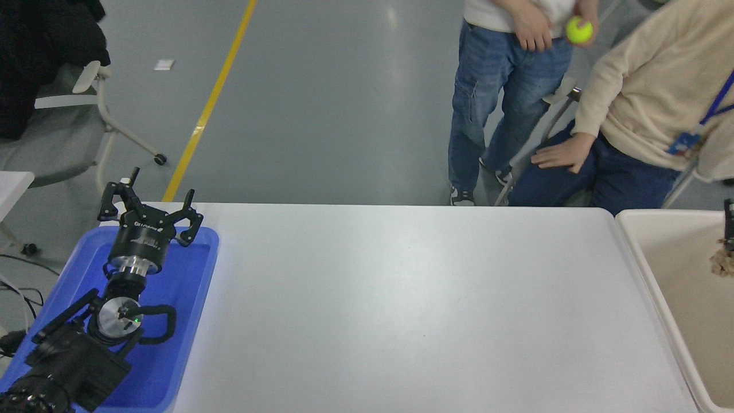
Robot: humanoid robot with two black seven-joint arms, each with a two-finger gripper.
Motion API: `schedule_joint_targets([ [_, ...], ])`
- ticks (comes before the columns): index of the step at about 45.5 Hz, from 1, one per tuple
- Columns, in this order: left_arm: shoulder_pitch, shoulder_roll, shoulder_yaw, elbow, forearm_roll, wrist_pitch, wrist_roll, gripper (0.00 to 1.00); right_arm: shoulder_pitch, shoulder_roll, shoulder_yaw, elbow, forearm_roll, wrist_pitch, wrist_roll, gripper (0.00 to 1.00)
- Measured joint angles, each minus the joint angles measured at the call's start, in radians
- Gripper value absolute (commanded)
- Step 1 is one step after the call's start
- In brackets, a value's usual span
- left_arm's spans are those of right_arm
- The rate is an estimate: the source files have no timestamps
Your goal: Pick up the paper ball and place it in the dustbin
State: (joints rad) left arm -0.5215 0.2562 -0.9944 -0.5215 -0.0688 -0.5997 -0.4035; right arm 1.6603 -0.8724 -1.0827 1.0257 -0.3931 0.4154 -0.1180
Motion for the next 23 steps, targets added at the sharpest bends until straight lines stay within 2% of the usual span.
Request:
schedule_joint_targets([
  [9, 0.0, 0.0, 0.0, 0.0, 0.0, 0.0, 0.0, 1.0, -0.317, 0.011, 0.233, -0.215, -0.001, -0.129, -0.001, 0.0],
  [23, 0.0, 0.0, 0.0, 0.0, 0.001, 0.001, 0.0, 1.0, -0.669, 0.195, 0.402, -0.634, -0.001, -0.213, -0.002, 0.0],
])
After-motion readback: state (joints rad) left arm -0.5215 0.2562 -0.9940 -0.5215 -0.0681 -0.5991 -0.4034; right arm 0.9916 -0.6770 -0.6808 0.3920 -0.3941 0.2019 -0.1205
